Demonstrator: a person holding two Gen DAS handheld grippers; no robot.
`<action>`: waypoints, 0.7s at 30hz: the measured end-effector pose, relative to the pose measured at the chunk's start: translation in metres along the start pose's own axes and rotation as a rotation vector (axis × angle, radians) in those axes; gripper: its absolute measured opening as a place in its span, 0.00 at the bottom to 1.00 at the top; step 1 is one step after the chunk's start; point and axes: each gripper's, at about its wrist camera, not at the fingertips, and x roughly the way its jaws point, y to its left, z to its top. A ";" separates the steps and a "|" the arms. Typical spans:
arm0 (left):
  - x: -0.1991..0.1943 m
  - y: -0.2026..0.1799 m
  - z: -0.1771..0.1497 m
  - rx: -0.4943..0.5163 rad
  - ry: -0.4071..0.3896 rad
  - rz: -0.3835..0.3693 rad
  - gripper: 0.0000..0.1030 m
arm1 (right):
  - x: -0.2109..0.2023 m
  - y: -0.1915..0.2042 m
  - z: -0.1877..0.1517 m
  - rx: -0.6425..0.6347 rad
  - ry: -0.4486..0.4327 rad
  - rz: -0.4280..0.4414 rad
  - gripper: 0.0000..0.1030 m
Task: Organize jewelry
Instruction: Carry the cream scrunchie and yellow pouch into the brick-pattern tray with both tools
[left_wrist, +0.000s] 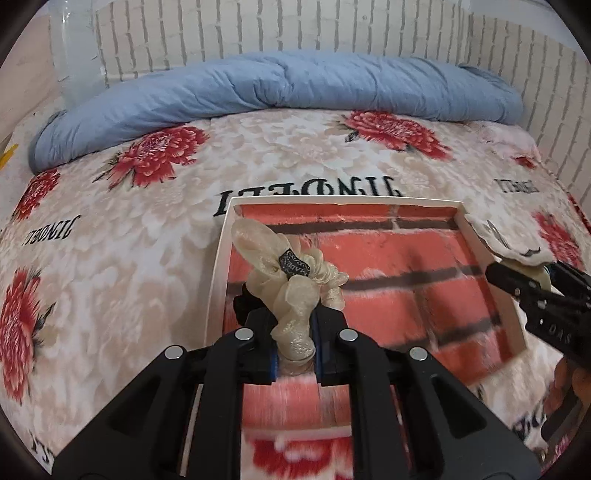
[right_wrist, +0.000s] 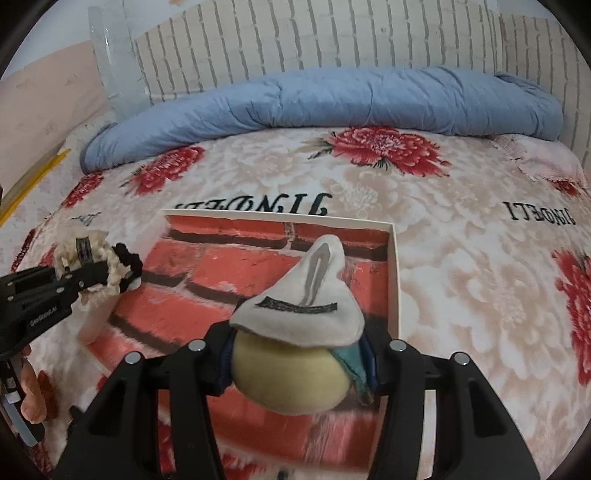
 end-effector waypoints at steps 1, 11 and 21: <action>0.010 0.001 0.005 -0.005 0.007 -0.004 0.11 | 0.007 -0.001 0.002 0.002 0.002 -0.002 0.50; 0.074 0.001 0.017 0.000 0.060 -0.008 0.12 | 0.064 -0.010 0.015 -0.032 0.072 -0.042 0.51; 0.094 0.004 0.016 -0.012 0.098 -0.011 0.16 | 0.086 -0.018 0.009 -0.003 0.160 -0.039 0.51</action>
